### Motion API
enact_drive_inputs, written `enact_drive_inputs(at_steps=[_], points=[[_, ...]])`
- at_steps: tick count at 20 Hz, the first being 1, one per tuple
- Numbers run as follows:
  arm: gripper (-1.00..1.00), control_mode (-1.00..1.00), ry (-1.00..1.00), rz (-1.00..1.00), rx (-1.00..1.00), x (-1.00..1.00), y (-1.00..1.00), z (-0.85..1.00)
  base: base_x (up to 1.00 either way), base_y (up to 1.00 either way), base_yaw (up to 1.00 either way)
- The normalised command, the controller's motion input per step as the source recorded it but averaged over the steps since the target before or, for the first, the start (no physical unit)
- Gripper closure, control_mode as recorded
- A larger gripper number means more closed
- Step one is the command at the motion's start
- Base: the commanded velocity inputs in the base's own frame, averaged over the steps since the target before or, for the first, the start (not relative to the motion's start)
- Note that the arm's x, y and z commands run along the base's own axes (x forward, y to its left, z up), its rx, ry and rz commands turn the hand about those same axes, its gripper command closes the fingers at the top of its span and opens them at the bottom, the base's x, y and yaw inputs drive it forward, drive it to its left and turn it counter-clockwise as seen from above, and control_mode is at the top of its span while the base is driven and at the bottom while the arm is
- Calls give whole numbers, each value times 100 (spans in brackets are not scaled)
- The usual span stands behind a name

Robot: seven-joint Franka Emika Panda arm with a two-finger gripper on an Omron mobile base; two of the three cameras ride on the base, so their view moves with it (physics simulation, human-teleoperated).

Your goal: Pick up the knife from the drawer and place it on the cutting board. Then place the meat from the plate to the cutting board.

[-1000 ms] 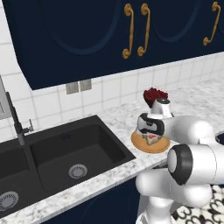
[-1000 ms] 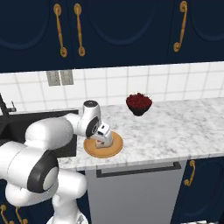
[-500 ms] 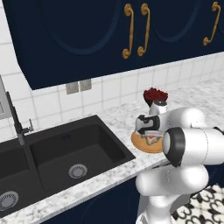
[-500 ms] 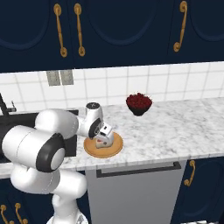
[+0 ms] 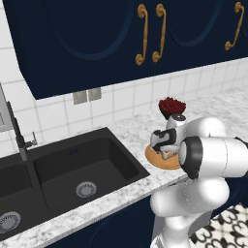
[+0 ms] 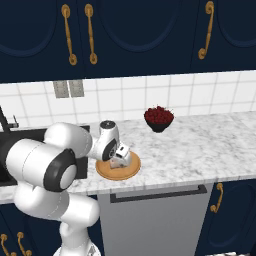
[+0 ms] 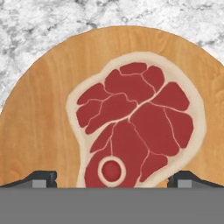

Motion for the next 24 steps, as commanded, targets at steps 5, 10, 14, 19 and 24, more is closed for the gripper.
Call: enact_drive_inputs(at_steps=[5,10,14,19,24], points=[[-100,-100,0,-1,0,-2,0,-19,0,0,0],[100,-100,-2,0,0,0,0,-1,0,0,0],[100,-100,-4,1,0,-4,0,0,0,0,0],[100,-100,-11,21,0,-49,15,30,0,0,0],[100,-100,3,21,0,-30,49,93,0,0,0]])
